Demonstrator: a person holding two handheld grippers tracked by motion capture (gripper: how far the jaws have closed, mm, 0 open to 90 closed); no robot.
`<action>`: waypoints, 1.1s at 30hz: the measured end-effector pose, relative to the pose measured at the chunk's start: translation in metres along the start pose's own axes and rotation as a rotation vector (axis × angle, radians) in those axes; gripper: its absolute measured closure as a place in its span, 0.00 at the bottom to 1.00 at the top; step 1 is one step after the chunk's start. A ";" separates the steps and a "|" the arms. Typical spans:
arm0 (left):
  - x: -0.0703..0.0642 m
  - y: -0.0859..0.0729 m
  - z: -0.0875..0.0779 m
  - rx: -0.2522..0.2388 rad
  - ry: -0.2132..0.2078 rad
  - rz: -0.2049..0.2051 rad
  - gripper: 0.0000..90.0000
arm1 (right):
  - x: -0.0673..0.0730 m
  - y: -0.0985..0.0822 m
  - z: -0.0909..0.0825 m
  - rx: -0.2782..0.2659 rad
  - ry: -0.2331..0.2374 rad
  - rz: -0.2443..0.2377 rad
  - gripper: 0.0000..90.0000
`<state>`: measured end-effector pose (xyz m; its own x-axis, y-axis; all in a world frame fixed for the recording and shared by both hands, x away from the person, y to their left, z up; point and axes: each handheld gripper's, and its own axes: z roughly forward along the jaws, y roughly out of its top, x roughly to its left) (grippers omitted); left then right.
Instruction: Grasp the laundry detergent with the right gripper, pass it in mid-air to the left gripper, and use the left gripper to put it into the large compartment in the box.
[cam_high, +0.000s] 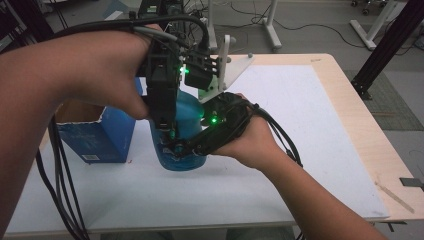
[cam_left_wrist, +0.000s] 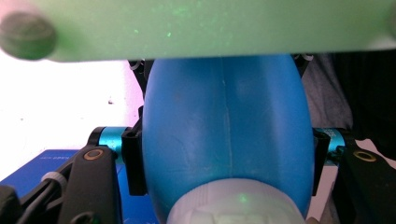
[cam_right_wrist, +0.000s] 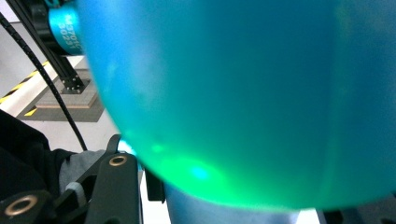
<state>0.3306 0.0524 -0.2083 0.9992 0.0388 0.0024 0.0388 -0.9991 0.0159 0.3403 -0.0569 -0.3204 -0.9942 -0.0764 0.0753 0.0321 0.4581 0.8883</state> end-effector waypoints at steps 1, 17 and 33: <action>0.000 0.000 0.000 0.000 -0.001 -0.004 0.42 | 0.000 0.000 0.000 0.001 0.004 -0.003 0.51; -0.003 -0.003 -0.003 0.009 -0.022 -0.019 0.43 | 0.006 0.002 0.002 -0.001 0.020 -0.005 0.36; 0.004 -0.024 -0.019 0.014 -0.001 -0.089 0.43 | -0.003 -0.018 -0.049 0.117 -0.120 0.068 0.12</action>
<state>0.3335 0.0774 -0.1894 0.9918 0.1277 0.0002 0.1277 -0.9918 0.0020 0.3477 -0.1082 -0.3144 -0.9954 0.0618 0.0726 0.0948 0.5588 0.8239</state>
